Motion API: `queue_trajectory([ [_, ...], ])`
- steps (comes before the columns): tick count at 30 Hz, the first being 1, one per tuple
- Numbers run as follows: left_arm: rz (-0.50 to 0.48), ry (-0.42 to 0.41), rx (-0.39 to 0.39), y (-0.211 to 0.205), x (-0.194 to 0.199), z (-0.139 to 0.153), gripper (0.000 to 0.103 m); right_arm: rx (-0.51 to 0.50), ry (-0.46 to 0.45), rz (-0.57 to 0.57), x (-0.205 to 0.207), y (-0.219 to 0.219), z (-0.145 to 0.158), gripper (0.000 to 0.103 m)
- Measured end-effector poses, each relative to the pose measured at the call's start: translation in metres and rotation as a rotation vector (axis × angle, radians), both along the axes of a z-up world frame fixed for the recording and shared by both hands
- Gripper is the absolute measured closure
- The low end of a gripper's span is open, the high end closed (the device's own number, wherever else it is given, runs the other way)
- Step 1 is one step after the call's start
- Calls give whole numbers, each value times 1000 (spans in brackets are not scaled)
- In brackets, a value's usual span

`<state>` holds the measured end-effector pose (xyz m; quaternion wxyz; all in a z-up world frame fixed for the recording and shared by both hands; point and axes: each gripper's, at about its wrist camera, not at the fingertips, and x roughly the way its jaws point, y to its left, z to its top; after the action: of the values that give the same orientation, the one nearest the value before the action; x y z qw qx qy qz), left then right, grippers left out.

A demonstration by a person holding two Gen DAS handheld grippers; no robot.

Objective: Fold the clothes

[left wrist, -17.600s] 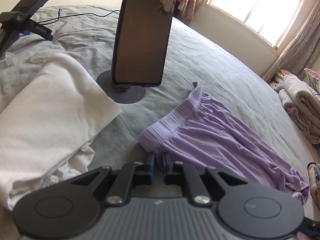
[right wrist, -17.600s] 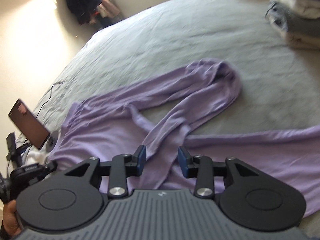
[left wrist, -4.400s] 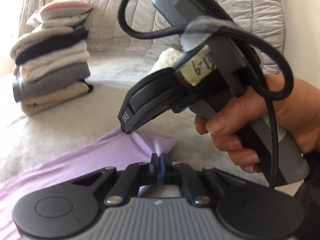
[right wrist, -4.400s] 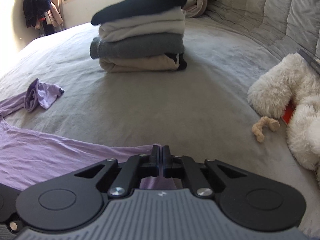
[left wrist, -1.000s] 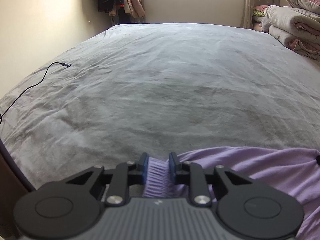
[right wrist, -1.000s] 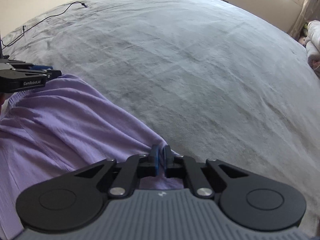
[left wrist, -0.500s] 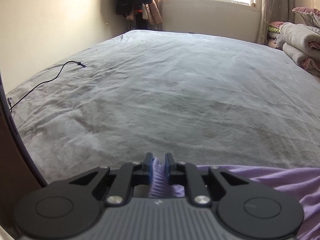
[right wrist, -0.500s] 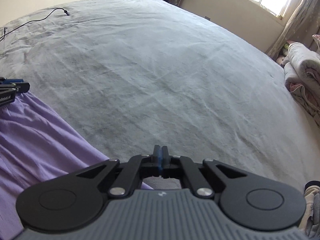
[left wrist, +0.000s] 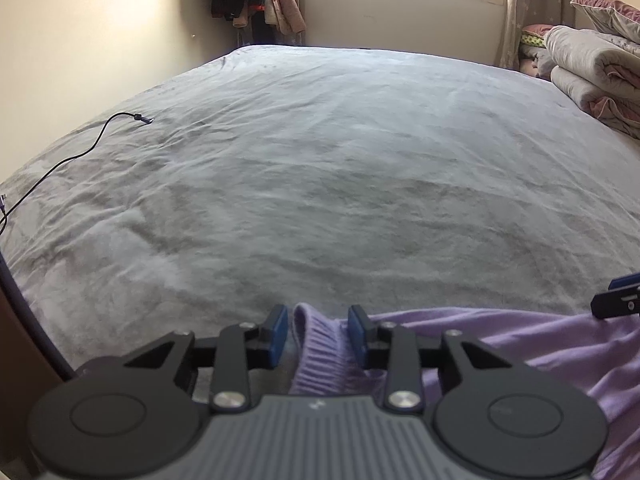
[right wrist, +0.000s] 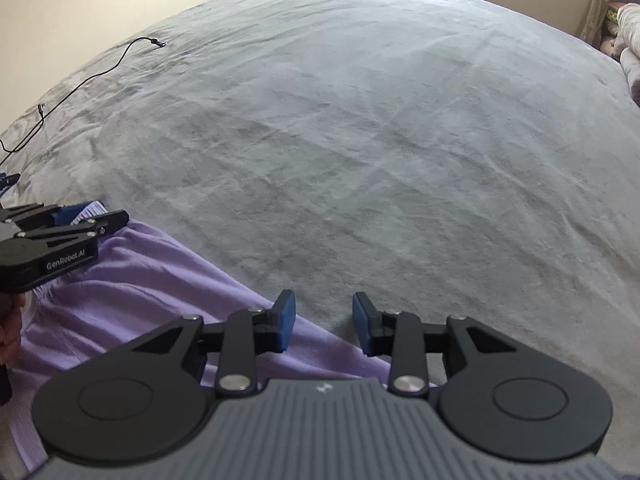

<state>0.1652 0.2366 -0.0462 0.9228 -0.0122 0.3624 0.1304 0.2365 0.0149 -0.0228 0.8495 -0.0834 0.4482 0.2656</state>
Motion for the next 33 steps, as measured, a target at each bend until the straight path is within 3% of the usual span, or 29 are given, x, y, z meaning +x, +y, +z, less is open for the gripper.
queue_trajectory([
  [7, -5, -4, 8, -1, 0, -1, 70, -66, 13, 61, -12, 11, -5, 67],
  [10, -12, -5, 13, -3, 0, -2, 81, -100, 2, 86, -20, 15, -10, 67],
  [12, -18, -5, 14, -4, -1, -2, 95, -110, -5, 98, -25, 17, -12, 75],
  [14, -12, -14, 14, -6, -2, -2, 96, -121, -11, 116, -29, 22, -12, 97],
  [18, 26, -44, 20, -5, -5, -1, 97, -187, -120, 124, -38, 34, -4, 98],
  [25, 105, -133, 56, -3, -11, 6, 97, -215, -287, 84, -22, 50, 11, 99],
  [33, 154, -148, 117, -1, -9, 0, 97, -217, -296, 65, -5, 70, -12, 99],
])
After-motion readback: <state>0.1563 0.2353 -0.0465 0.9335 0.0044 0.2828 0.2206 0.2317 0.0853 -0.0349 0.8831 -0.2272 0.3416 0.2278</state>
